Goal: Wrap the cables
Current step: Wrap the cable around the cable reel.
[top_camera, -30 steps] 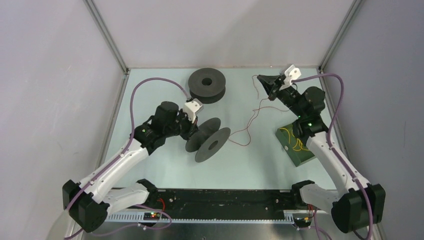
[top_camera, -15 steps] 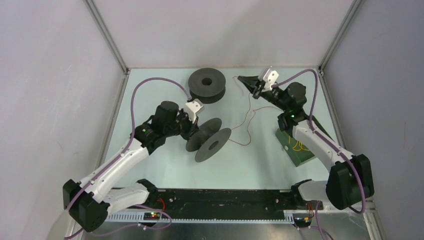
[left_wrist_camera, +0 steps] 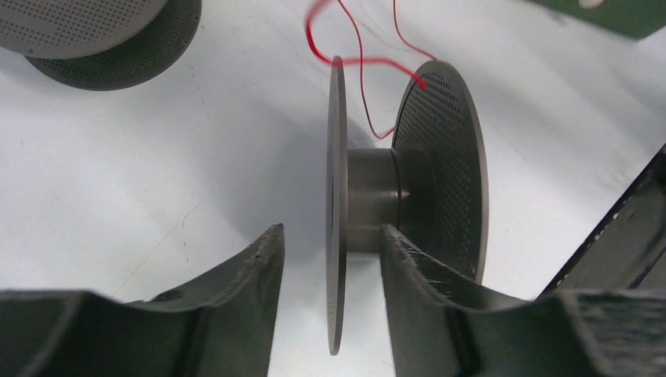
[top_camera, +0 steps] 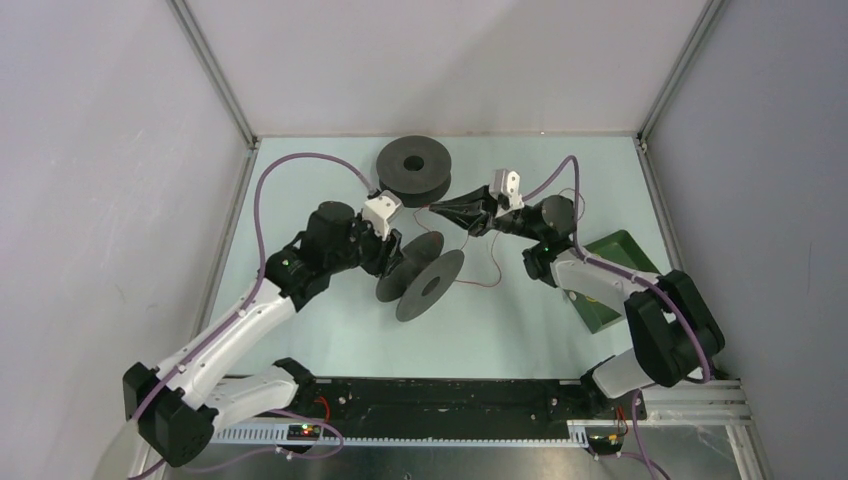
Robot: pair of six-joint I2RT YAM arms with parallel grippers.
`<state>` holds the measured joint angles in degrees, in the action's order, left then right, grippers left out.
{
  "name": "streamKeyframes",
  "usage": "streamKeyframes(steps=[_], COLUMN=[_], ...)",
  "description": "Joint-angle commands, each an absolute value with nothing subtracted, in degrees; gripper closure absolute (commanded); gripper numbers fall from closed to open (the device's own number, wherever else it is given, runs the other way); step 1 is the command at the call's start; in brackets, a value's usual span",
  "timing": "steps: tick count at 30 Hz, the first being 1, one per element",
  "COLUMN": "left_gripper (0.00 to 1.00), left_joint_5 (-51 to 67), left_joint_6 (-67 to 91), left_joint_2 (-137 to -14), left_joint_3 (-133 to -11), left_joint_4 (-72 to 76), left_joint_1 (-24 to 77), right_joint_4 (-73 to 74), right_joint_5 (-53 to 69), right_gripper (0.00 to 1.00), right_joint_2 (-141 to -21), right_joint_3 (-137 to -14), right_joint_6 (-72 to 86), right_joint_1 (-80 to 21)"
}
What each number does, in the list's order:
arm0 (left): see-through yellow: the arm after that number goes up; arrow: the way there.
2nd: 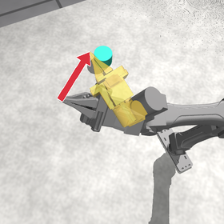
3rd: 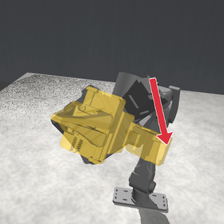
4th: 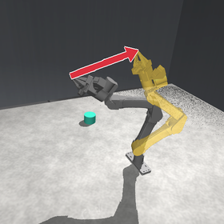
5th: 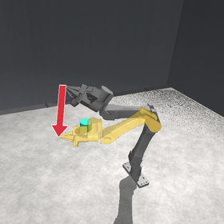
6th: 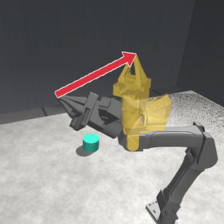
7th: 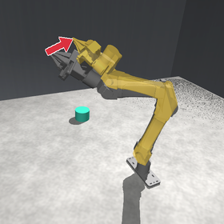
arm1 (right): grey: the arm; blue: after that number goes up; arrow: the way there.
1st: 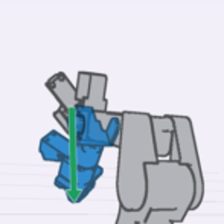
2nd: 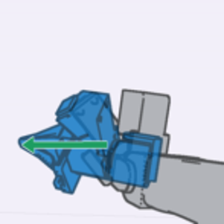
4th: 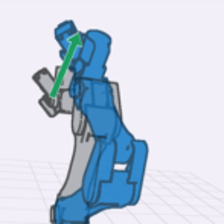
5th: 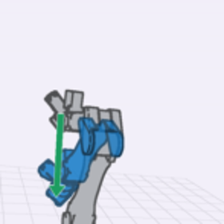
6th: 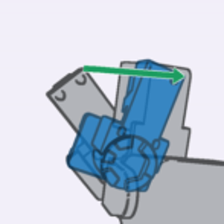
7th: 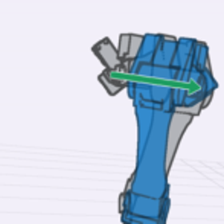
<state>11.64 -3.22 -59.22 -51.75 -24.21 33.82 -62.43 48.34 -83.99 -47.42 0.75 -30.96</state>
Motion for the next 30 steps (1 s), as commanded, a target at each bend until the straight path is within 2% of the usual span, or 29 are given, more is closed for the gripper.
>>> streamKeyframes(steps=[1, 4, 12, 21, 30], left_gripper=[0.42, 0.36, 0.32, 0.30, 0.34], left_joint_5=[10.09, 9.84, 10.49, 10.91, 7.29], left_joint_6=[-1.20, -0.50, 3.00, 9.28, 8.75], left_joint_2=[-56.39, -56.02, -57.72, -60.18, -62.01], left_joint_3=[-52.21, -51.93, -51.77, -46.41, -43.52], left_joint_4=[-19.02, -16.64, -11.09, 1.47, 3.16], left_joint_1=[33.66, 33.66, 33.66, 33.70, 34.64], right_joint_4=[-78.29, -82.36, -83.72, -84.96, -85.08], right_joint_5=[50.34, 50.11, 49.24, 48.72, 47.57], right_gripper=[1.00, 1.00, 1.00, 1.00, 1.00], right_joint_2=[-86.79, -88.24, -88.79, -88.66, -88.62], right_joint_3=[-45.64, -44.88, -42.46, -39.82, -37.60], right_joint_6=[10.07, 13.30, 13.35, 14.14, 14.20], right_joint_1=[-31.77, -31.98, -32.84, -33.06, -32.52])
